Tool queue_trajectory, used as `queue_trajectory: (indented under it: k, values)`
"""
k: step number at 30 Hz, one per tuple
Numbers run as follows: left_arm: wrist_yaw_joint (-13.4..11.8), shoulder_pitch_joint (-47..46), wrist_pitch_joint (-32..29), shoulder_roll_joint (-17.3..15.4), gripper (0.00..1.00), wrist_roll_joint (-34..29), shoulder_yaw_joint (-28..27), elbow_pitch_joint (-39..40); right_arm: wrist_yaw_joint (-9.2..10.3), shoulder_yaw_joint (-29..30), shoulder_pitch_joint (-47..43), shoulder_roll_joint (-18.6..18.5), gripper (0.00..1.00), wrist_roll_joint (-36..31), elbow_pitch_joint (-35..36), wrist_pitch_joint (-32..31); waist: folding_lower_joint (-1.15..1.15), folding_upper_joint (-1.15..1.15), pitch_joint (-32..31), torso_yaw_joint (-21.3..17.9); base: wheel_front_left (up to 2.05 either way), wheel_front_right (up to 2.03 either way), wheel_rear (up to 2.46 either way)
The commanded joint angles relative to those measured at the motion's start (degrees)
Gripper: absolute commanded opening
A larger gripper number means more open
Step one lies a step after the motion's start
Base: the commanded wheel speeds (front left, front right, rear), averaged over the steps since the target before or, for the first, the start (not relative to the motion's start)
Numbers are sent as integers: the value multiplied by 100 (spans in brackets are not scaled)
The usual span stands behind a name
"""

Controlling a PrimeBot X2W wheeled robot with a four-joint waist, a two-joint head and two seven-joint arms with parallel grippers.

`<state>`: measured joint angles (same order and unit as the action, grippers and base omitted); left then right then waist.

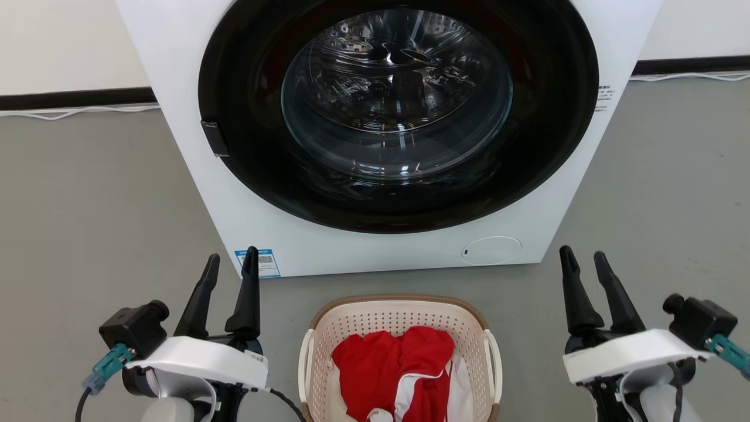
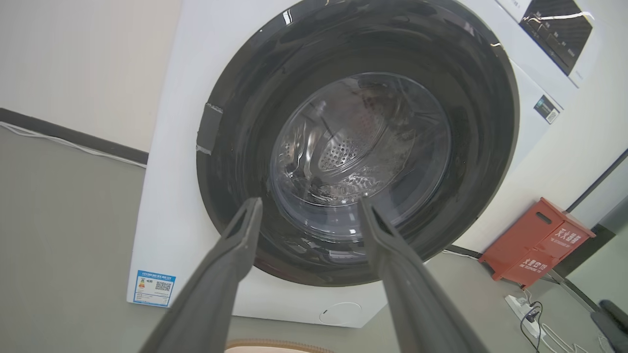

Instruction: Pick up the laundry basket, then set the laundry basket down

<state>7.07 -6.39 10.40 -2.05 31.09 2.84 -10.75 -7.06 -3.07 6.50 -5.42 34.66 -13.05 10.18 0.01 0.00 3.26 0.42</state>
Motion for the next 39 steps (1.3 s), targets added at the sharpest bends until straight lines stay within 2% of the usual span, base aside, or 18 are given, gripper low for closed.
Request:
queue_trajectory:
  k: [1,23,39]
  values:
    - [34,-293,79,-64,100,-186,-103,201,-35,-134,317,-75,100,-193,210,101,0,0,5,0,0,0,0]
    - [42,-426,460,-83,100,-1553,12,343,-43,-297,438,-120,100,-1562,277,482,0,0,106,16,0,0,0]
    - [42,-442,460,-83,100,-1508,22,263,-43,-171,448,-78,100,-1651,149,482,0,0,131,10,0,0,0]
